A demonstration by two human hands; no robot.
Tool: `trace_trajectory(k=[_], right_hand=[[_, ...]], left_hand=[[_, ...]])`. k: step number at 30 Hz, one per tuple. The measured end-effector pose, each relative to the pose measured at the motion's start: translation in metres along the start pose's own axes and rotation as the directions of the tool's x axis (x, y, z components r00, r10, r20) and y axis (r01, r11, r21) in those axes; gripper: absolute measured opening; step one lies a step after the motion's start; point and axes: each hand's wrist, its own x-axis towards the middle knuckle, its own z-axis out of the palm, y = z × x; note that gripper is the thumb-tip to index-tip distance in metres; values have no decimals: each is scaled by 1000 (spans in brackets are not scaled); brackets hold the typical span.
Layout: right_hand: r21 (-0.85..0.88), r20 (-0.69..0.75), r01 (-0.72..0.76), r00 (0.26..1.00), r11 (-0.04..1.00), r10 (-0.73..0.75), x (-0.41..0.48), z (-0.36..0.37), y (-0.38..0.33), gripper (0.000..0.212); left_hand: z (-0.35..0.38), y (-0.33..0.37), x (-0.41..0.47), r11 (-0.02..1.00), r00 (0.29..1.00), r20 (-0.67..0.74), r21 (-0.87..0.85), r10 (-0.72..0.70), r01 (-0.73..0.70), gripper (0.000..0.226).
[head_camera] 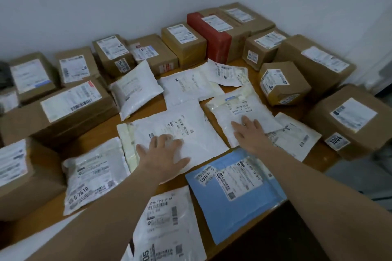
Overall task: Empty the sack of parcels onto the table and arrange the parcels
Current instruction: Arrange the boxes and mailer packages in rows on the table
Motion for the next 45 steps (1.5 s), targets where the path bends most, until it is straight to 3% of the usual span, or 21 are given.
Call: trace_trajectory(k=[3, 5, 7, 10, 14, 17, 21, 26, 29, 31, 35, 38, 41, 45], right_hand=[[-61, -87, 31, 996, 998, -37, -10, -2, -10, 50], [-43, -282, 18, 959, 999, -30, -44, 3, -14, 53], [-26, -341, -1, 940, 1000, -8, -80, 10, -14, 53], [18, -252, -54, 966, 998, 56, -108, 31, -12, 52], [38, -177, -32, 983, 999, 39, -120, 49, -20, 54], [38, -223, -7, 975, 999, 15, -124, 45, -24, 55], [82, -316, -160, 932, 984, 178, -112, 13, 12, 48], [102, -210, -277, 933, 955, 293, -88, -8, 60, 50], [17, -126, -267, 955, 964, 267, -72, -13, 80, 51], [-16, -110, -267, 958, 963, 264, -70, -12, 91, 46], [-154, -366, -242, 915, 958, 172, -78, 4, 101, 34], [-105, -522, -187, 846, 977, 106, -61, -11, 103, 32], [-48, -609, -77, 792, 996, 32, -21, -51, 96, 28], [-61, -422, -55, 906, 997, 24, 41, -101, 90, 51]], left_hand=[[-2, 5, -3, 998, 995, -94, 46, 34, -29, 84], [-1, 20, -10, 981, 982, -68, 89, 176, -170, 92], [3, 41, -20, 943, 946, 25, 81, 323, -324, 92], [14, 70, -33, 857, 856, 144, 79, 496, -510, 103], [23, 72, -40, 806, 823, 232, 189, 519, -561, 111], [29, 61, -40, 777, 803, 85, 210, 590, -593, 104], [20, 70, -32, 722, 743, 46, 206, 667, -661, 88], [25, 99, -31, 644, 663, 43, 198, 748, -739, 73], [29, 108, -12, 697, 705, 26, 134, 708, -705, 71], [17, 122, 8, 756, 755, -70, 133, 652, -640, 69], [-14, 156, 47, 871, 861, -131, 80, 491, -484, 82], [-29, 173, 80, 919, 922, -41, 100, 386, -380, 60], [-32, 180, 106, 941, 941, 86, 66, 327, -333, 58], [-29, 182, 116, 954, 944, 165, 34, 287, -296, 58]])
